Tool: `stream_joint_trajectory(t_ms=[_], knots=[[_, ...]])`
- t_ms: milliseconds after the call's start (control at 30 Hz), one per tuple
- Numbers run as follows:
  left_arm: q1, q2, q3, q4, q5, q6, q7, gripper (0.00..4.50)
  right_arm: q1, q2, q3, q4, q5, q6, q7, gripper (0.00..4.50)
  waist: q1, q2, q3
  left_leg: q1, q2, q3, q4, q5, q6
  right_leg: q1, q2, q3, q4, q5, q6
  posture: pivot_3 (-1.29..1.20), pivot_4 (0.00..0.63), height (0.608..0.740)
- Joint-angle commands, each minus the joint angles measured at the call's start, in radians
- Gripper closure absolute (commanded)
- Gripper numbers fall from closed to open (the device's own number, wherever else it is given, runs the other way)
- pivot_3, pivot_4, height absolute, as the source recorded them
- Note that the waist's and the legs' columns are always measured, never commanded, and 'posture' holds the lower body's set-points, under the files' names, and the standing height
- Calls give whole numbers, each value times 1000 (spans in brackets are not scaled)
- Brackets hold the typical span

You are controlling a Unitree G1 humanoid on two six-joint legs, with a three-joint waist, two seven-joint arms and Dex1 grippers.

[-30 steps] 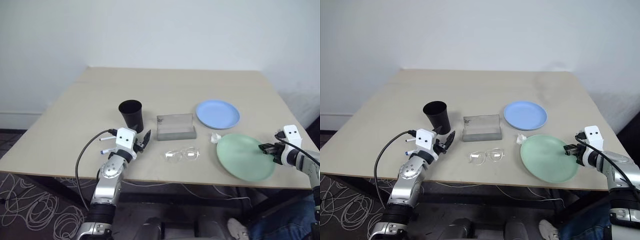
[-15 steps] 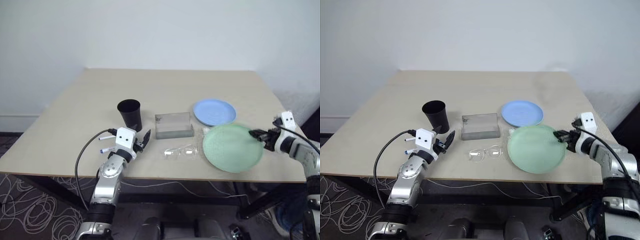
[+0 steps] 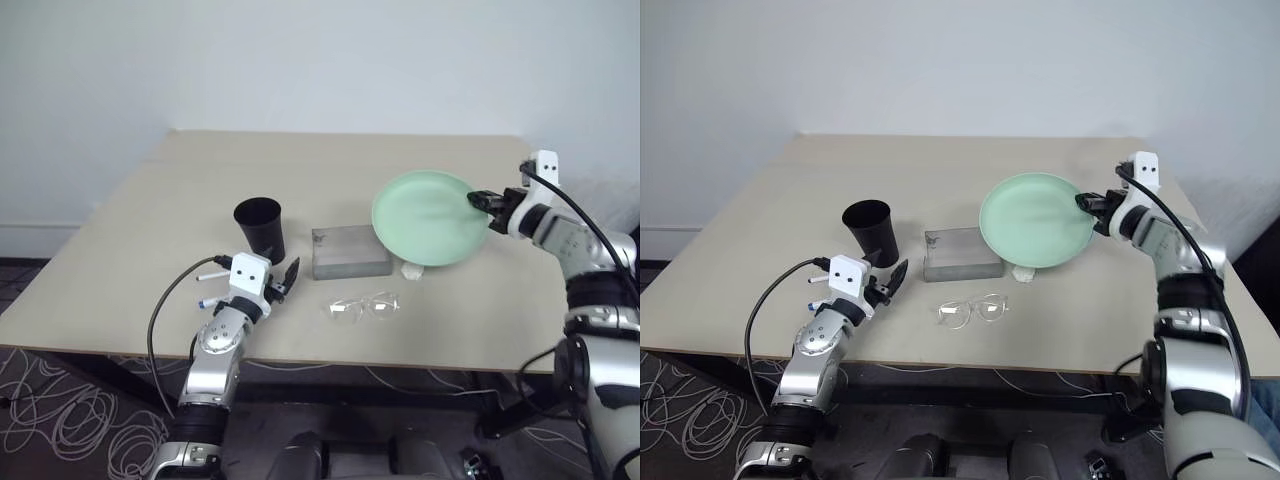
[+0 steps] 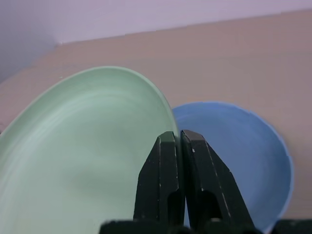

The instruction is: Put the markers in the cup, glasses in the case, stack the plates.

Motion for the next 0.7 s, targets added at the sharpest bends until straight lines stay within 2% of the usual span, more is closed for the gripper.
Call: stream_joint_trajectory(t_ms=[33,267,567,700], knots=[[-22,5,11,-21,1,-13,8,1408,-97,7,-8,164,-55,-114,-95,4495,6,0,0,0,0,0,0,0,0,0,0,0,0,0,0,0,0,740],[-13,3,10,-32,4,-12,14,1408,-197,37,-54,409,-78,-266,-230,4495,5,1,0,0,0,1,0,0,0,0,0,1,1,0,-1,0,0,740],[-9,5,8,-41,4,-8,17,1408,-238,77,-94,489,-85,-318,-358,4495,0,2,-1,1,0,1,0,2,2,0,1,2,2,1,-1,0,0,740],[-8,5,8,-45,5,-6,20,1408,-241,86,-121,498,-74,-336,-399,3473,0,2,-1,1,0,1,0,2,2,0,1,2,2,1,-1,0,0,740]])
